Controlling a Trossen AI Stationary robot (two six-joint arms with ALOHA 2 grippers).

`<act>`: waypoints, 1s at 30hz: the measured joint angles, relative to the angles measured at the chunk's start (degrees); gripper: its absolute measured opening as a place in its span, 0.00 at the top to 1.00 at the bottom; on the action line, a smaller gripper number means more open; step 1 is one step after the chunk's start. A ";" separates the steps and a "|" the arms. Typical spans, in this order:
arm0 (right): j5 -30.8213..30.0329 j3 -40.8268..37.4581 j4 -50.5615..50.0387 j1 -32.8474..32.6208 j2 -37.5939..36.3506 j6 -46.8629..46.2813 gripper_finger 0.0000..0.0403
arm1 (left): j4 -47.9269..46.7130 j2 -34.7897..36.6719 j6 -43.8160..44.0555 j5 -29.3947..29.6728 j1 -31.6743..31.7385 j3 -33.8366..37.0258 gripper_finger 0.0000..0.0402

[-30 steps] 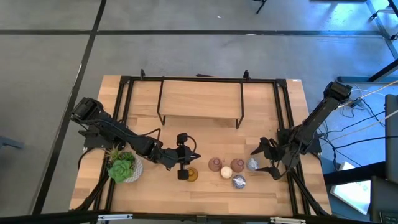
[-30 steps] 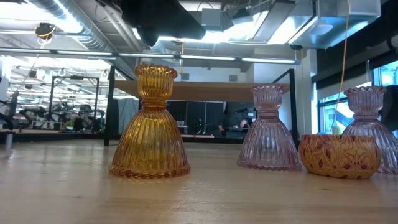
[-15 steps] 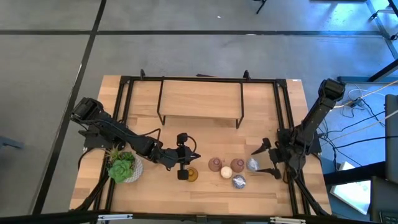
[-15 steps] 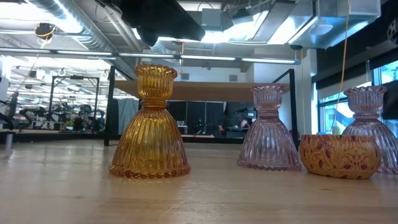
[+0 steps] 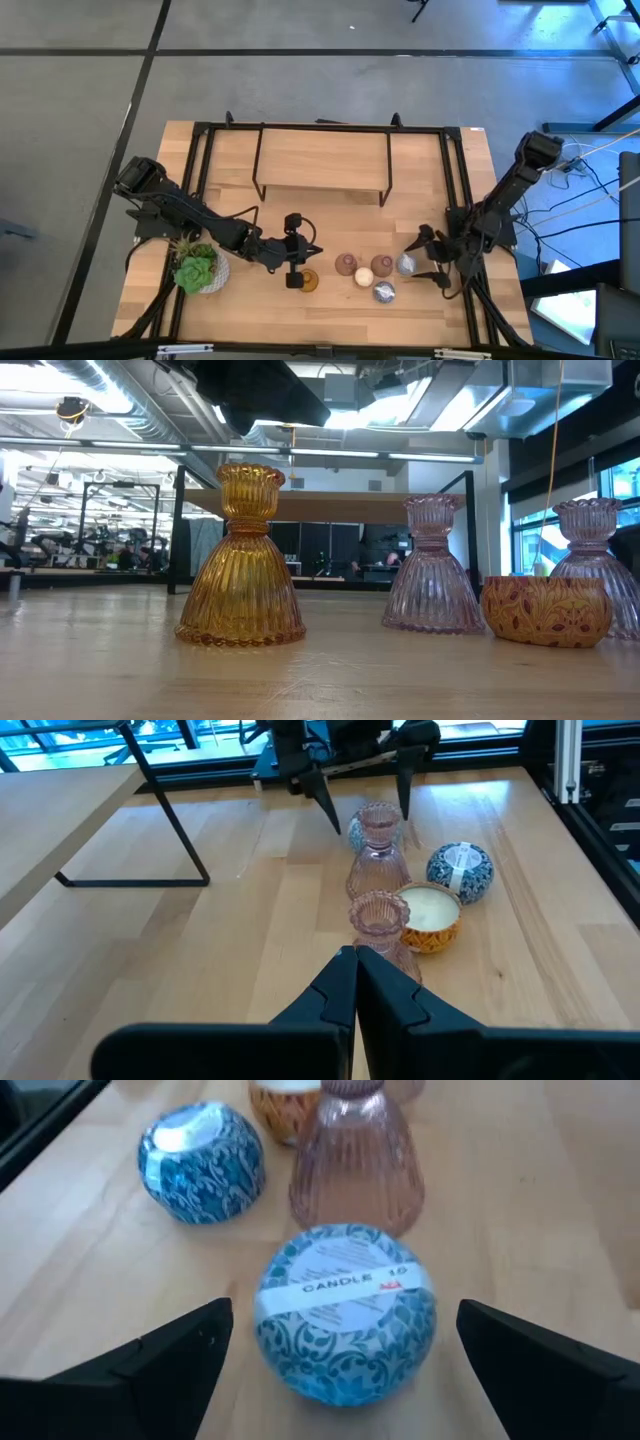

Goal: Pick & Place candle stick holders
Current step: Put the light blue scented candle on the shelf

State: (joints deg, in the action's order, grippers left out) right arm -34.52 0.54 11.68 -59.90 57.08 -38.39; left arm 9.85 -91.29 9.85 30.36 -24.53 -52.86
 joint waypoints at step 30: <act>9.96 0.07 22.50 7.06 13.22 -4.92 0.04 | -0.66 0.00 0.48 0.01 -0.17 0.00 1.00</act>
State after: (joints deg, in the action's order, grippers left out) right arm -24.56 0.60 34.18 -52.84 70.30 -43.31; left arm 9.19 -91.29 10.33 30.37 -24.71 -52.86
